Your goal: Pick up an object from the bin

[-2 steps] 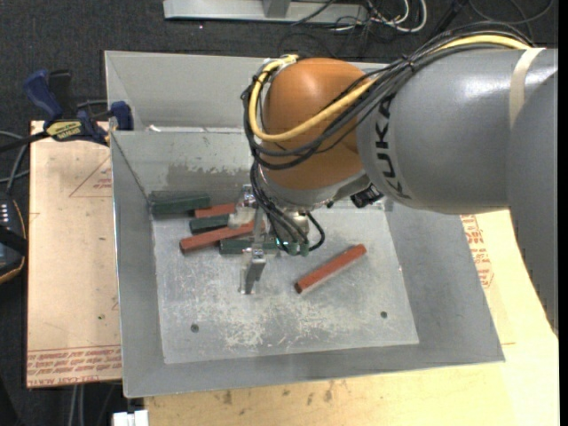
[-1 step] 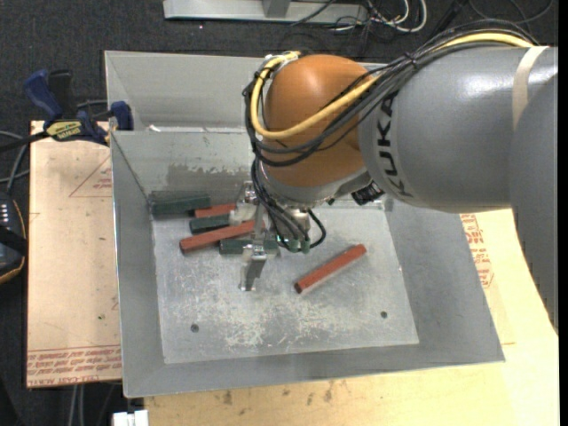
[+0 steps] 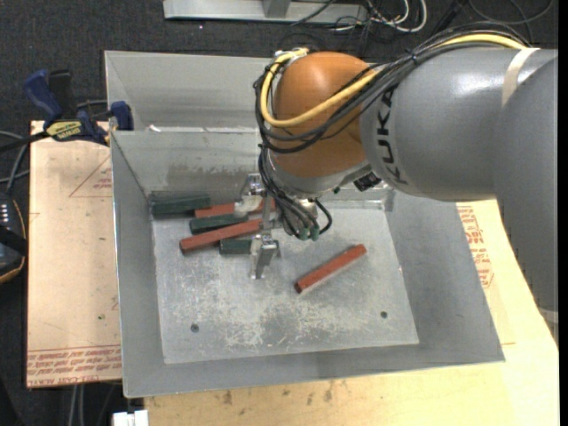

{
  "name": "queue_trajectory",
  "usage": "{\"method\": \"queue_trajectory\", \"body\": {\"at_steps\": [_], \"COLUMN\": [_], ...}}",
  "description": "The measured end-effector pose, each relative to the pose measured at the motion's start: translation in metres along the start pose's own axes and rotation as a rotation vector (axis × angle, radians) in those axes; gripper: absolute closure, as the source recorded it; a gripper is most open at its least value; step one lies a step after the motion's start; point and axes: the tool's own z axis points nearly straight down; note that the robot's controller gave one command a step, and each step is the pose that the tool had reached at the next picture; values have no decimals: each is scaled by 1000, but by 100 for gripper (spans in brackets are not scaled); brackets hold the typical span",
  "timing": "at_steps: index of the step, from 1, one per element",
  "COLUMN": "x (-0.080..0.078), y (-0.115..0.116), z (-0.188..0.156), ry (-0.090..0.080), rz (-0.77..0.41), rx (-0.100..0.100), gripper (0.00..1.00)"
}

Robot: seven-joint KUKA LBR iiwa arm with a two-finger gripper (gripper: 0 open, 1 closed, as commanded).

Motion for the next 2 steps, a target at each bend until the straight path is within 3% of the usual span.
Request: {"method": "queue_trajectory", "body": {"at_steps": [1,2], "x": [-8,-60], "y": [-11,17], "z": [54,100], "ry": [6,-10], "rz": [-17,123], "rx": [3,-4], "gripper": [0,100]}}
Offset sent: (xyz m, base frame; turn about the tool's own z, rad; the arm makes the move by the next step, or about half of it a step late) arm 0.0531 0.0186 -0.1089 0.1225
